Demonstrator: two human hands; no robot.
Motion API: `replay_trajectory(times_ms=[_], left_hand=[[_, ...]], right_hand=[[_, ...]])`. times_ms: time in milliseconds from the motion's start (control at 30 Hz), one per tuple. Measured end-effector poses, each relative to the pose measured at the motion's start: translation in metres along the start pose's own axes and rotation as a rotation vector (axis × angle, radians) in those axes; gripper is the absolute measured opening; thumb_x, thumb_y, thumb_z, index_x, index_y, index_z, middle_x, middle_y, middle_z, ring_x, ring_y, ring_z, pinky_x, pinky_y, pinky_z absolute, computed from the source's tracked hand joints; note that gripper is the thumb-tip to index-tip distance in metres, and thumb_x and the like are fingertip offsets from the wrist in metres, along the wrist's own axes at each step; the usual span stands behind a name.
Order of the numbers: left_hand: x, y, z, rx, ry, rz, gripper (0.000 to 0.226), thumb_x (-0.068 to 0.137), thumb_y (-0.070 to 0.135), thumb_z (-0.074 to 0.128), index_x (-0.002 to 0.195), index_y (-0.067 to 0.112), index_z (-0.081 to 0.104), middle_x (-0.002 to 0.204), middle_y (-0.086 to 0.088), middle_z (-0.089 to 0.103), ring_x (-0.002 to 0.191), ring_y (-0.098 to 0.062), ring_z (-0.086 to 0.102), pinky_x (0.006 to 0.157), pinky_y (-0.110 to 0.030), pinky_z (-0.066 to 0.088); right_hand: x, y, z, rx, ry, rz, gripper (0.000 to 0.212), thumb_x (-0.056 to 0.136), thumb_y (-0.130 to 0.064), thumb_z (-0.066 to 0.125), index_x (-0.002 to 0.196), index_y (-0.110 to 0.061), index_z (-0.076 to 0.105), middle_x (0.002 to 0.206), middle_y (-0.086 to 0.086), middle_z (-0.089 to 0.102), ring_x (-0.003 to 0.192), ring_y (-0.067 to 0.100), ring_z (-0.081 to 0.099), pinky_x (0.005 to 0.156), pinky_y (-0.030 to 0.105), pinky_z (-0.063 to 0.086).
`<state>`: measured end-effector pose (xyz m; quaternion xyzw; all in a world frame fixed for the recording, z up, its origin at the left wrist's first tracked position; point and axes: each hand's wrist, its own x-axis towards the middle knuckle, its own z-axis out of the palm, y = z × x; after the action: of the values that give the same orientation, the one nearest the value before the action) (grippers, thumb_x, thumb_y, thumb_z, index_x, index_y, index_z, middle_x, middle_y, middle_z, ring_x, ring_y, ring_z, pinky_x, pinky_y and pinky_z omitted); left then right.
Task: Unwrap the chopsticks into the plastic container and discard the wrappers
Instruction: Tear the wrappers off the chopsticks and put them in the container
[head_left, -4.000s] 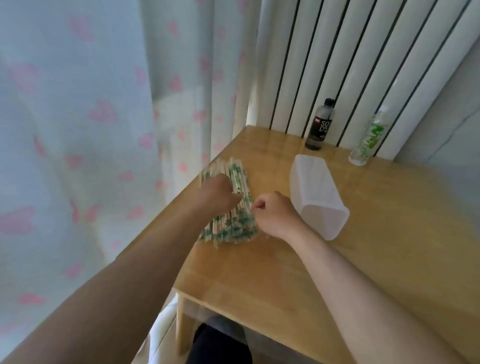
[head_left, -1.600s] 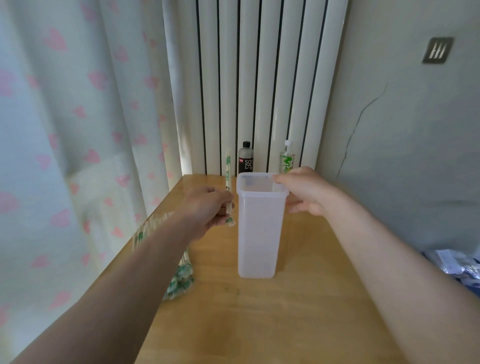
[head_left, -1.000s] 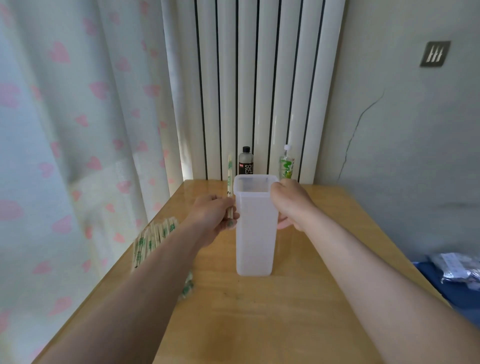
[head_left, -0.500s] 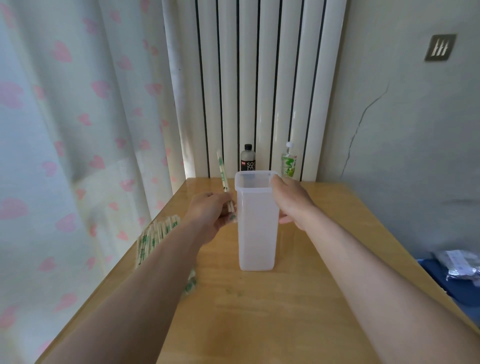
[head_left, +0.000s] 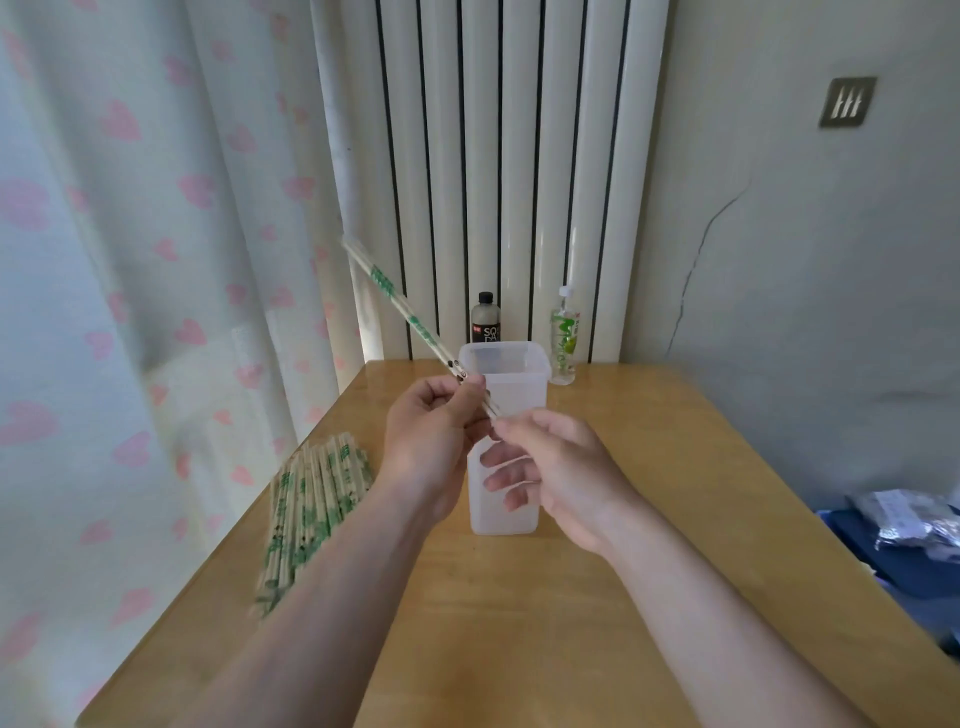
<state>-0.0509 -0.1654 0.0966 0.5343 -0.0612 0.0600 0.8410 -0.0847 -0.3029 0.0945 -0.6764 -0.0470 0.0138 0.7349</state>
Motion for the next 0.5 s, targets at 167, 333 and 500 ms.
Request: replay_trajectory(times_ms=[167,333,500], left_hand=[[-0.014,-0.012,0.008,-0.037,-0.06,-0.123,0.014,0.091,0.013,0.071,0.089,0.011,0.058,0.084,-0.01,0.068,0.074,-0.02,0.064,0.069,-0.03,0.049],[-0.017,-0.03,0.009,-0.087,-0.134,-0.276,0.016,0.085,0.014,0.073,0.09,0.017,0.059,0.095,-0.009,0.068,0.086,-0.02,0.061,0.073,-0.03,0.042],[-0.02,-0.047,0.007,-0.077,-0.122,-0.339,0.027,0.077,0.027,0.076,0.098,0.012,0.069,0.086,-0.004,0.067,0.077,-0.019,0.063,0.067,-0.03,0.046]], right_hand=[[0.001,0.011,-0.012,0.238,0.08,-0.001,0.006,0.096,-0.004,0.067,0.09,-0.005,0.066,0.075,0.013,0.065,0.057,0.021,0.06,0.047,0.029,0.042],[0.005,0.018,-0.024,0.445,0.119,-0.004,0.005,0.095,-0.007,0.067,0.093,-0.011,0.069,0.076,0.007,0.067,0.06,0.018,0.061,0.046,0.026,0.039],[0.014,0.028,-0.041,0.487,0.191,-0.013,0.012,0.095,-0.006,0.068,0.085,-0.012,0.066,0.071,0.003,0.064,0.06,0.014,0.059,0.045,0.024,0.04]])
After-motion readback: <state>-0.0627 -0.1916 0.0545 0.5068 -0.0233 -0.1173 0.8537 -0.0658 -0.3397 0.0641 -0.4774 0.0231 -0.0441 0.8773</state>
